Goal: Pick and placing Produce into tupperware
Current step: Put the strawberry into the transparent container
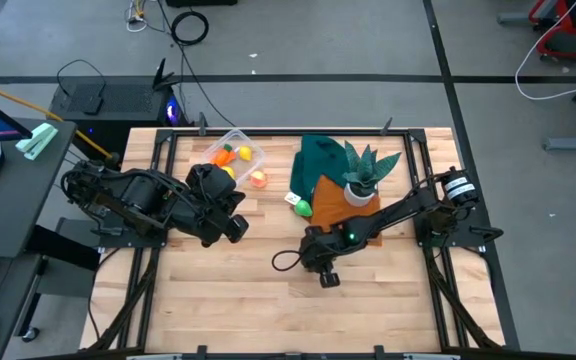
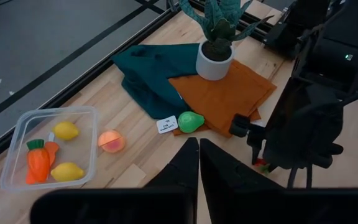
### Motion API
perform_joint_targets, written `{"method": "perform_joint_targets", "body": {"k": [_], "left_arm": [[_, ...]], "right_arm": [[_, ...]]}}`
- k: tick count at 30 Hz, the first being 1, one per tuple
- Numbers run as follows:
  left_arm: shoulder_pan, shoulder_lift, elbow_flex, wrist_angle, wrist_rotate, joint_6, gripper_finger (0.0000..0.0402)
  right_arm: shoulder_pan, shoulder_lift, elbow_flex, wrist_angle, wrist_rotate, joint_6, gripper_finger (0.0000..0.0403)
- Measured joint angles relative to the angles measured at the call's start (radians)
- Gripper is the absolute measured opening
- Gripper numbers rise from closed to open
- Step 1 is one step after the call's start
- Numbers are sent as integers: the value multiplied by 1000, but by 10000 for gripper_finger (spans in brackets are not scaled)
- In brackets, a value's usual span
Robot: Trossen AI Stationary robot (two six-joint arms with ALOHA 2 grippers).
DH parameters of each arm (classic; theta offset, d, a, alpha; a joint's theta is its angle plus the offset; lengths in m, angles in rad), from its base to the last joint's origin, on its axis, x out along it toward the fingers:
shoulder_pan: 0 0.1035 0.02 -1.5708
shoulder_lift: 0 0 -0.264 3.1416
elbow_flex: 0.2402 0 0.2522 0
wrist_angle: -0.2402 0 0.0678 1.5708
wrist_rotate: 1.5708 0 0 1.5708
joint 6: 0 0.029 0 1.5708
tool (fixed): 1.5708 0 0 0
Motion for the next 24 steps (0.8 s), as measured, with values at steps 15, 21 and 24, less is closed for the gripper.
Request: {"method": "perform_joint_targets", "body": {"k": [15,21,24], "left_arm": [[0,0,0,0,0,-1,25],[0,0,0,0,0,-1,28],[0,0,0,0,0,-1,23]], "right_arm": [[-147,0,218,-10,89,-120,91],[-246,0,280,4,91,-127,90],[-294,0,304,31,92,-127,90]]}}
